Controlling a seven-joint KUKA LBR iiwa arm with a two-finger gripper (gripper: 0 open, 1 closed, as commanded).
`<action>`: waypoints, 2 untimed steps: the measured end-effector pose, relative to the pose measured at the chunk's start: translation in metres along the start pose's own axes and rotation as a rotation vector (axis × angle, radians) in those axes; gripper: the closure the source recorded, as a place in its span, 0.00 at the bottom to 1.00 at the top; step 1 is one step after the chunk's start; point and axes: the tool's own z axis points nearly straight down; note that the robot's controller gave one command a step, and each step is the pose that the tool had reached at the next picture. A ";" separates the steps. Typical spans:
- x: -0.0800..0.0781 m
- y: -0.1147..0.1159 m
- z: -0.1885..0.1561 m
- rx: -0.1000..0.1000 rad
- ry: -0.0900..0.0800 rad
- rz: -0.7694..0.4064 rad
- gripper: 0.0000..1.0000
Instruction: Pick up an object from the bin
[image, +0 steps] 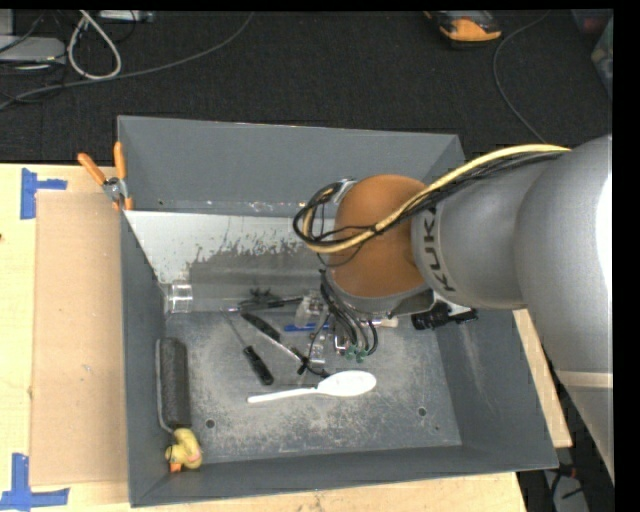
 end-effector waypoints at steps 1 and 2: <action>-0.039 -0.002 0.028 -0.016 -0.020 0.069 0.00; -0.018 -0.035 0.027 -0.006 -0.006 -0.111 1.00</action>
Offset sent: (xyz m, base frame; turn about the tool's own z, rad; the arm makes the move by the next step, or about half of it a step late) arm 0.0114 -0.0376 -0.0276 -0.1140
